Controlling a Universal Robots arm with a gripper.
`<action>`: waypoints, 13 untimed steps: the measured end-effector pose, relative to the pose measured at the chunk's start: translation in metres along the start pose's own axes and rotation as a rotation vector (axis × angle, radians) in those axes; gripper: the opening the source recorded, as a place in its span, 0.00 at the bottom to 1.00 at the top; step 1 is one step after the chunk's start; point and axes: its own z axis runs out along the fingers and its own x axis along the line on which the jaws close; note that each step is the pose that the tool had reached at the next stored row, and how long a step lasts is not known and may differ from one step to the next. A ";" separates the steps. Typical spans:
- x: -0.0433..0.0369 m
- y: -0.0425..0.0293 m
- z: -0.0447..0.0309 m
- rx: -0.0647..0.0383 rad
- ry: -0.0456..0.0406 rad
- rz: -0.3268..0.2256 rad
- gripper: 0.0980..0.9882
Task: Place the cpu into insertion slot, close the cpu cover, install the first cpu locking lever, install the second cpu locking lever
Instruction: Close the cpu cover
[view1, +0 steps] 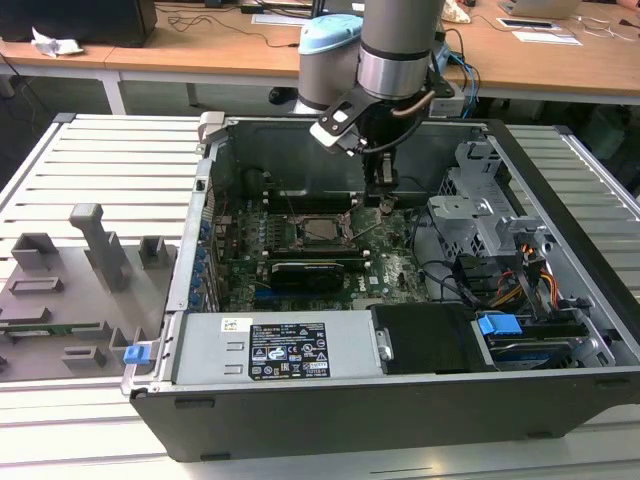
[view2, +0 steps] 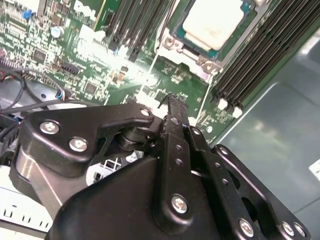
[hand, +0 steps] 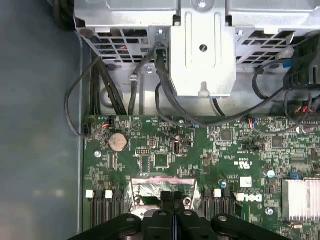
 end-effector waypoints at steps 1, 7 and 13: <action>0.0000 0.0016 0.0001 0.001 0.0000 0.000 0.01; 0.0001 0.0139 0.0006 0.009 -0.0001 -0.001 0.01; 0.0002 0.0298 0.0048 0.020 0.0001 -0.015 0.01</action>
